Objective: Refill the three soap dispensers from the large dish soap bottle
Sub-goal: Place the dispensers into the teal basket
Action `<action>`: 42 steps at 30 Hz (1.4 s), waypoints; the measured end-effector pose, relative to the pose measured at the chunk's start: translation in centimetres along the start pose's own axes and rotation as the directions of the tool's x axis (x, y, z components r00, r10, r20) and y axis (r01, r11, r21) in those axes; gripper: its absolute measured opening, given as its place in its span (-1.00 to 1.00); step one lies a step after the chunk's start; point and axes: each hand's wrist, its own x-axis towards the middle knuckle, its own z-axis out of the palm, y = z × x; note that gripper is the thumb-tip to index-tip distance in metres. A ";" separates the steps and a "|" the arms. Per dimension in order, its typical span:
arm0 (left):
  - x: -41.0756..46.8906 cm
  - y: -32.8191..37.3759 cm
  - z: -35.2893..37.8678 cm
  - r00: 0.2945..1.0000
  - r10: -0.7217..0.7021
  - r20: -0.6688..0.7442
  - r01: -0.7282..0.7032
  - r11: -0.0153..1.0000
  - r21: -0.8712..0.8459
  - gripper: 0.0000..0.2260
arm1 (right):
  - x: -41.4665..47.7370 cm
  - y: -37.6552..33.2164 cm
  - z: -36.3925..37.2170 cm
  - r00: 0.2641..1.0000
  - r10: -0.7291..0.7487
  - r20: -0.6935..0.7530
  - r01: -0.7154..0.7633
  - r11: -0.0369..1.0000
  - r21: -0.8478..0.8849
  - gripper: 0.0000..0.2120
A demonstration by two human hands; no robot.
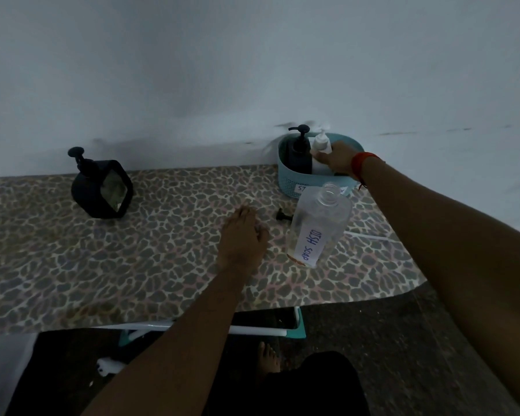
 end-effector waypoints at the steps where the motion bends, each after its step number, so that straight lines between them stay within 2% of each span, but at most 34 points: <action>1: 0.0 0.0 0.0 1.000 0.000 0.000 0.000 1.000 0.000 -0.50 | 0.0 0.1 0.0 1.000 0.003 0.000 -0.003 1.000 0.000 -0.51; 5: 0.0 -0.2 0.0 1.000 -0.002 0.004 0.003 1.000 -0.009 -0.49 | 0.3 0.1 -0.3 1.000 0.016 0.022 -0.016 1.000 -0.016 -0.57; 7: 0.1 -0.3 0.1 1.000 0.002 0.009 -0.002 1.000 -0.011 -0.49 | 0.1 -0.5 -0.8 0.998 0.068 -0.005 -0.068 0.998 0.006 -0.60; 10: 0.1 -0.4 0.3 1.000 0.002 0.018 -0.002 1.000 -0.008 -0.49 | -0.6 -1.7 -2.1 0.982 0.103 -0.161 -0.120 0.988 -0.097 -0.60; 13: 0.1 -0.4 0.1 1.000 0.001 0.027 0.000 1.000 -0.016 -0.49 | -2.0 -3.9 -4.0 0.929 0.080 -0.361 -0.146 0.977 -0.157 -0.58; 16: 0.0 -0.5 -0.5 0.997 0.038 0.061 -0.036 0.999 -0.034 -0.50 | -3.7 -6.7 -6.0 0.875 0.002 -0.485 -0.076 0.988 -0.134 -0.69; 19: -0.8 -1.7 -1.4 0.995 0.053 0.088 -0.051 0.998 -0.023 -0.48 | -5.2 -10.1 -6.4 0.841 -0.150 -0.520 0.093 0.987 -0.133 -0.66; 23: -2.0 -6.0 -4.0 0.994 -0.011 0.111 0.007 0.999 0.037 -0.38 | -6.3 -16.4 -3.1 0.859 -0.355 -0.369 0.297 0.932 -0.207 -0.73; 26: -2.1 -9.8 -6.2 0.993 -0.051 0.106 0.041 0.995 0.094 -0.35 | -6.2 -21.6 1.7 0.903 -0.385 -0.189 0.359 0.920 -0.159 -0.69; 29: -2.4 -12.8 -7.9 0.992 -0.080 0.101 0.072 0.994 0.082 -0.35 | -6.0 -26.0 7.6 0.941 -0.337 -0.003 0.336 0.939 -0.074 -0.56; 33: -2.8 -14.0 -8.1 0.995 -0.065 0.082 0.058 0.994 0.090 -0.36 | -5.3 -30.1 15.5 0.939 -0.300 0.169 0.308 0.951 -0.024 -0.47; 38: -2.4 -14.3 -7.7 0.997 -0.059 0.057 0.057 0.997 0.050 -0.36 | -4.3 -33.6 23.5 0.954 -0.212 0.214 0.191 0.975 0.116 -0.20; 40: -2.5 -14.4 -7.5 0.997 -0.061 0.038 0.061 0.998 0.014 -0.43 | -3.8 -34.6 25.6 0.956 -0.170 0.240 0.128 0.975 0.180 0.04; 42: -2.7 -14.5 -7.2 0.996 -0.086 0.026 0.087 0.995 -0.049 -0.50 | -3.4 -34.9 27.0 0.954 -0.155 0.257 0.110 0.977 0.182 0.10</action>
